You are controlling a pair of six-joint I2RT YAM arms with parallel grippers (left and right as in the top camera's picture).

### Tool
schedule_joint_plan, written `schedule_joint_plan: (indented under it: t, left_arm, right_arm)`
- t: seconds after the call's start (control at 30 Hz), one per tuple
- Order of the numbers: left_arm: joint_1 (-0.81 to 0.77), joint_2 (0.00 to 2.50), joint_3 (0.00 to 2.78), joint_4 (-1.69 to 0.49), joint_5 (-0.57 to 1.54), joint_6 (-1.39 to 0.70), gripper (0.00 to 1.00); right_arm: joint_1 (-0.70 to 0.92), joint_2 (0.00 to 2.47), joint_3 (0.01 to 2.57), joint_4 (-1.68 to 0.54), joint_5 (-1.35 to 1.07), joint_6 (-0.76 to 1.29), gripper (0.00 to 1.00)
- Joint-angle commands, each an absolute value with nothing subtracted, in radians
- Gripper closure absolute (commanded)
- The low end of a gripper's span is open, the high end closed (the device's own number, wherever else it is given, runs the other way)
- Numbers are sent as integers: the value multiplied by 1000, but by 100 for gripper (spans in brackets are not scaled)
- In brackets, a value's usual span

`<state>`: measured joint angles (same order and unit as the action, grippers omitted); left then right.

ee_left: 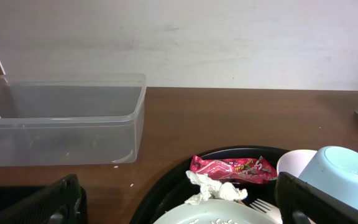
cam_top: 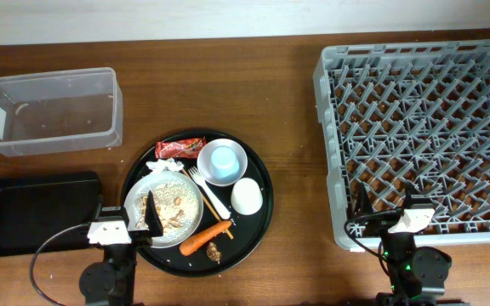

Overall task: Sort waste into correct bins and load items into the dishwasher rack
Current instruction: 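Move the left gripper over the white plate of rice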

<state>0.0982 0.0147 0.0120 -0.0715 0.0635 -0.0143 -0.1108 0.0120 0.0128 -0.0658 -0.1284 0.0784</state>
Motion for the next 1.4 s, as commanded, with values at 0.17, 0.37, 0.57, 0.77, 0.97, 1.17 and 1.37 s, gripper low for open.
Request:
schedule_joint_plan:
  t: [0.17,0.37,0.57,0.77,0.97,1.17,1.37]
  left_arm:
    - [99,6,8,-77,56,5,1]
    - [99,6,9,-77,56,5,1]
    - [99,6,9,-77,57,5,1]
    - [99,6,8,-77,57,5,1]
    - [99,6,9,-77,56,5,1]
    - [97,7,9,-75,57,5,1]
    - [93,7,10,-28,513,-176,1]
  right_arm:
    - [-118,4,6,-68,-120,78,1]
    - [-118,4,6,-68,-120,78,1]
    - [-118,4,6,-68,-120,78,1]
    - [-118,4,6,-68,-120,78,1]
    - [-118,4,6,-68,-120,78,1]
    - [-118,4,6,-68,-120,78,1]
    - [-118,4,6,-68,-120,78,1]
